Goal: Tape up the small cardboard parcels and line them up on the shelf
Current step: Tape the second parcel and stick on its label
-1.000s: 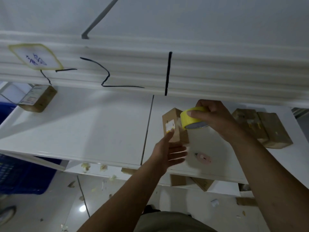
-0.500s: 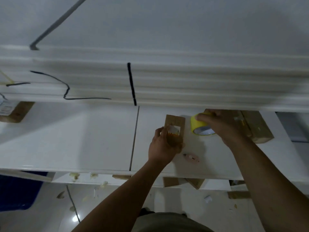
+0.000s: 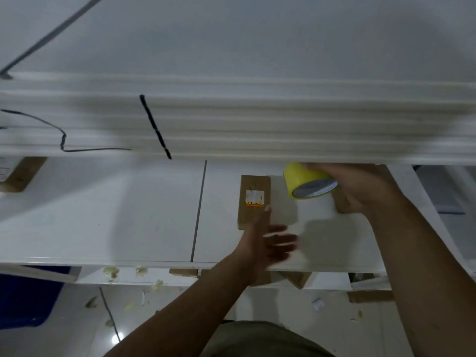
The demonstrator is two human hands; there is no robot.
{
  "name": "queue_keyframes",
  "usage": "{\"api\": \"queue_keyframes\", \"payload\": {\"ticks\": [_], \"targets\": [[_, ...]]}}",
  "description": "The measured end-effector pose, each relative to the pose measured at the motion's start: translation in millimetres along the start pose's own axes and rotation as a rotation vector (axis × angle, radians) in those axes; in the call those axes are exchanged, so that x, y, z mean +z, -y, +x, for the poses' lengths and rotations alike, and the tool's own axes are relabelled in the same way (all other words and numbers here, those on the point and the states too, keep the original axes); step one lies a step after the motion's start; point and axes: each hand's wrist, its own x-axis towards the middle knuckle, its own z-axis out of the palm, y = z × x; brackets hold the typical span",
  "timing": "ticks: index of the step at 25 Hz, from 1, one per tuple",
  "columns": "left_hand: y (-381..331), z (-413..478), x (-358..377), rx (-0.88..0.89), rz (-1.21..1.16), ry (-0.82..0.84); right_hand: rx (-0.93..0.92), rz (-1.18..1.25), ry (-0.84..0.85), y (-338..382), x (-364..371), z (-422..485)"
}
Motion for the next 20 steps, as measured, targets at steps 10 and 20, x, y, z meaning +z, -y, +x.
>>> {"api": "queue_keyframes", "payload": {"ticks": [10, 20], "targets": [[-17.1, 7.8, 2.9, 0.113, -0.424, 0.04, -0.197, -0.097, 0.045, 1.1, -21.4, -17.6], [-105.0, 20.7, -63.2, 0.726, 0.501, -0.595, -0.164, -0.879, -0.126, -87.5, 0.4, 46.6]]}}
